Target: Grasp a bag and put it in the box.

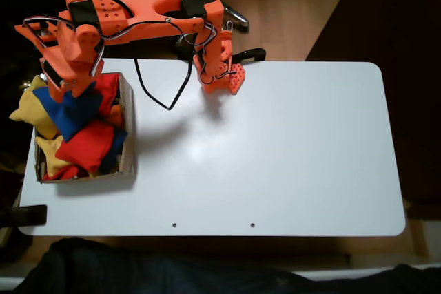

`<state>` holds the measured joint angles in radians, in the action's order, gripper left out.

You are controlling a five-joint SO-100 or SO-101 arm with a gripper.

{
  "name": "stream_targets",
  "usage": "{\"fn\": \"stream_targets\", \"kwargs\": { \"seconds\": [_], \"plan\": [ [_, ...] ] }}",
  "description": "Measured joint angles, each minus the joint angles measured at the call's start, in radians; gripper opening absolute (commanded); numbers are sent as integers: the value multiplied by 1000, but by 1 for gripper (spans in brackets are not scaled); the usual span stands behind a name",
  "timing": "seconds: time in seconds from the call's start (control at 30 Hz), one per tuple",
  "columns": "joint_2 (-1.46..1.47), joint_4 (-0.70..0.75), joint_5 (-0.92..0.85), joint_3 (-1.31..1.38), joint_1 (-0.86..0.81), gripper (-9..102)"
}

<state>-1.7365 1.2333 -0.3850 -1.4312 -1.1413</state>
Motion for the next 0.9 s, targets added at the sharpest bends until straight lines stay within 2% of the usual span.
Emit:
{"fn": "stream_targets", "kwargs": {
  "seconds": [0.2,0.33,0.5,0.9],
  "plan": [
    [-5,0,-11,-26,14,29],
    [-29,0,-11,-55,25,41],
    [-86,0,-11,-109,44,52],
    [-397,-12,34,-299,129,59]
  ]
}}
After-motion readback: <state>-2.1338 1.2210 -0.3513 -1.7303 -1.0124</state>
